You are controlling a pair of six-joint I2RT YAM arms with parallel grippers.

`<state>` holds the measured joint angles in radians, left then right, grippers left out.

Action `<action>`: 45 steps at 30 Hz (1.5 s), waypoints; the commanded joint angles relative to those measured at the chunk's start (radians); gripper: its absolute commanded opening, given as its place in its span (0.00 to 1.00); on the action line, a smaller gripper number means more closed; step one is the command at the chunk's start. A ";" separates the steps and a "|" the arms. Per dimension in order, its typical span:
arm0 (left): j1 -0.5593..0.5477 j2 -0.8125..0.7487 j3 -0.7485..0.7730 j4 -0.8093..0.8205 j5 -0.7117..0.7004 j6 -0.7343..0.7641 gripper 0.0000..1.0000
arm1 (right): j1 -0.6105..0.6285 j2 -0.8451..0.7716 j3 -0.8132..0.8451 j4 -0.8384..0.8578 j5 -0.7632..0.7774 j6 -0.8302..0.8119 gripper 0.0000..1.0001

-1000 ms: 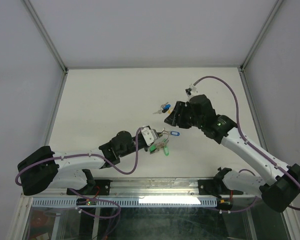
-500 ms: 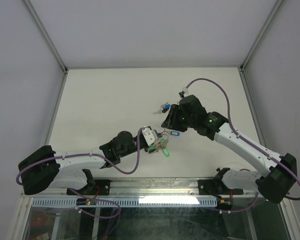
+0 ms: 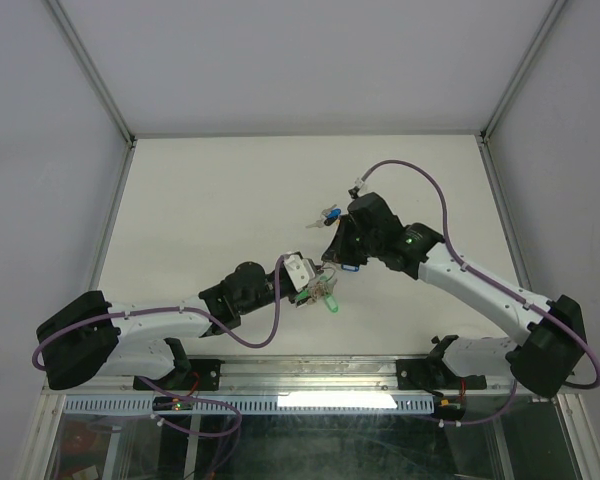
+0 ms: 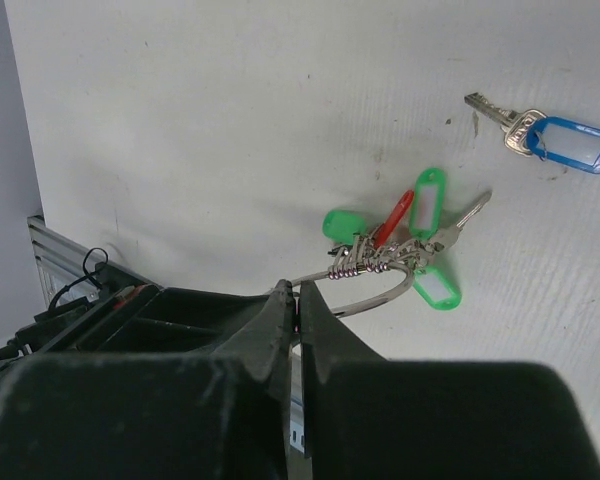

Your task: Put the keys on the keyring

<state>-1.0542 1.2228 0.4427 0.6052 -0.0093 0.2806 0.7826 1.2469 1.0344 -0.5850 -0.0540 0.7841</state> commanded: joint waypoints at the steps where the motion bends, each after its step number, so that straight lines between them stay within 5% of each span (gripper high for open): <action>1: -0.009 -0.011 0.033 0.057 -0.006 0.005 0.00 | 0.013 -0.017 0.043 0.049 0.009 -0.022 0.00; 3: -0.009 -0.014 0.029 0.065 -0.012 0.000 0.02 | 0.015 -0.039 0.028 0.071 0.009 -0.037 0.00; 8: -0.008 -0.024 0.015 0.097 -0.022 -0.022 0.26 | 0.016 -0.124 -0.065 0.225 -0.030 -0.042 0.00; 15: -0.008 -0.043 -0.015 0.160 -0.093 -0.067 0.38 | 0.034 -0.221 -0.183 0.431 -0.045 -0.088 0.00; 21: -0.007 -0.078 -0.060 0.244 -0.093 -0.093 0.37 | 0.071 -0.247 -0.252 0.572 -0.068 -0.164 0.00; 31: -0.007 -0.091 -0.079 0.280 -0.019 -0.100 0.14 | 0.099 -0.294 -0.309 0.677 -0.062 -0.212 0.00; 45: -0.007 -0.072 -0.050 0.227 0.076 -0.067 0.16 | 0.101 -0.340 -0.294 0.648 -0.018 -0.232 0.00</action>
<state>-1.0542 1.1515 0.3637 0.8303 -0.0143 0.2050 0.8772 0.9318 0.7055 -0.0353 -0.0921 0.5694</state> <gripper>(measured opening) 0.185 0.012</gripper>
